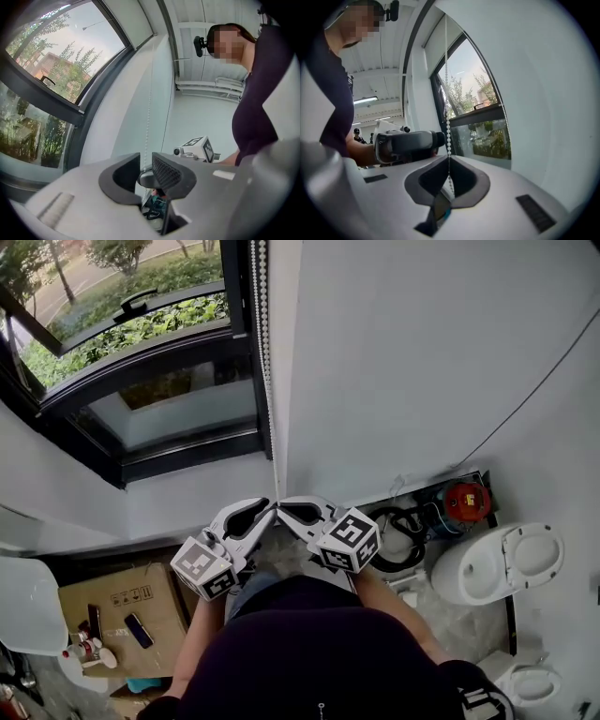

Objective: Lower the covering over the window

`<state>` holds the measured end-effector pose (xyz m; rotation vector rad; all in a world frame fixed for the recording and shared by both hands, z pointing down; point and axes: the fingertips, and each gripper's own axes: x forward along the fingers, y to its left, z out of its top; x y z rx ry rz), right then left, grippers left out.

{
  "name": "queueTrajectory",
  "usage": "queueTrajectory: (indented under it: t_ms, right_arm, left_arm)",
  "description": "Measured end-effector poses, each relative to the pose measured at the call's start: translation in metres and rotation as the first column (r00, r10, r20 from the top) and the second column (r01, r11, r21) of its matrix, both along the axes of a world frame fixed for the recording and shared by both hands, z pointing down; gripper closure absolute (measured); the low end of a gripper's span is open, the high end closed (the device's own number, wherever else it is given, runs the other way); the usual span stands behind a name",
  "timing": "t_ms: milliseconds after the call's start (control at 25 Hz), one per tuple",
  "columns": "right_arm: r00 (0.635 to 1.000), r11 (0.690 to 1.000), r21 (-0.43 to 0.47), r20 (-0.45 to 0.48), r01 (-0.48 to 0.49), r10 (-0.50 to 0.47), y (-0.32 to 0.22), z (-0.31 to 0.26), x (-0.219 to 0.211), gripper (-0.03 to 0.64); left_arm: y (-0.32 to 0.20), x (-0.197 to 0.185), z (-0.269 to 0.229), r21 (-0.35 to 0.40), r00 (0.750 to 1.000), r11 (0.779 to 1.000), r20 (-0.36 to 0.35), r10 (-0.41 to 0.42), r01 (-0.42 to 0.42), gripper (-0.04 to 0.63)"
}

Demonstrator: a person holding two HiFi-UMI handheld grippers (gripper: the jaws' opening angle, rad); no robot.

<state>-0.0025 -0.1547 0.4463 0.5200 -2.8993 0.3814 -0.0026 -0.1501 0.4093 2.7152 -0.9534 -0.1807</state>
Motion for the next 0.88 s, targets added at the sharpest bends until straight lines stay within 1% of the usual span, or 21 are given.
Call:
queueTrajectory:
  t_ms: [120,200,280,360,400,480,520,560,640,680,760,880]
  right_arm:
    - [0.997,0.998,-0.003,0.055,0.059,-0.059,0.008,-0.003,0.008,0.603]
    - [0.993,0.996,-0.003,0.085,0.085,-0.085,0.011,-0.004,0.009,0.603]
    - [0.99,0.994,0.011,0.09,0.112,-0.113,0.016,-0.006,0.009,0.603]
    - [0.985,0.987,0.026,0.071,0.157,-0.158,0.024,-0.005,0.007,0.603]
    - [0.982,0.982,0.03,0.044,0.185,-0.186,0.028,-0.001,0.004,0.603]
    - [0.972,0.972,0.03,-0.043,0.232,-0.231,0.037,0.015,0.0,0.603]
    - [0.968,0.97,0.024,-0.065,0.243,-0.241,0.041,0.023,-0.002,0.603]
    - [0.968,0.969,0.006,-0.056,0.246,-0.245,0.044,0.028,-0.002,0.603]
    - [0.97,0.969,-0.042,-0.001,0.243,-0.244,0.047,0.03,0.0,0.603]
    - [0.969,0.967,-0.052,0.008,0.249,-0.249,0.048,0.03,0.001,0.603]
    - [0.961,0.96,-0.055,-0.01,0.275,-0.276,0.047,0.031,0.002,0.603]
    - [0.95,0.948,-0.068,-0.022,0.31,-0.312,0.047,0.031,0.0,0.603]
  left_arm:
    - [0.001,0.013,-0.001,-0.004,1.0,1.0,0.018,0.021,-0.021,0.503]
    - [0.002,0.019,-0.003,0.003,0.999,1.0,0.032,0.026,-0.026,0.503]
    - [0.004,0.023,-0.004,0.008,0.999,1.0,0.039,0.027,-0.027,0.503]
    - [0.006,0.025,-0.005,0.011,0.999,1.0,0.041,0.024,-0.024,0.503]
    - [0.007,0.026,-0.005,0.016,0.999,1.0,0.043,0.024,-0.025,0.503]
    - [0.009,0.026,-0.005,0.022,0.999,1.0,0.046,0.019,-0.02,0.503]
    - [0.009,0.025,-0.006,0.022,0.999,1.0,0.046,0.014,-0.015,0.503]
    - [0.01,0.025,-0.006,0.021,0.999,1.0,0.046,0.01,-0.011,0.503]
    - [0.012,0.023,-0.007,0.015,0.999,1.0,0.048,0.0,-0.001,0.503]
    - [0.012,0.022,-0.008,0.01,0.999,1.0,0.047,-0.009,0.009,0.503]
    - [0.011,0.021,-0.009,0.007,0.999,1.0,0.046,-0.02,0.02,0.503]
    - [0.01,0.021,-0.011,0.017,0.999,1.0,0.046,-0.014,0.013,0.503]
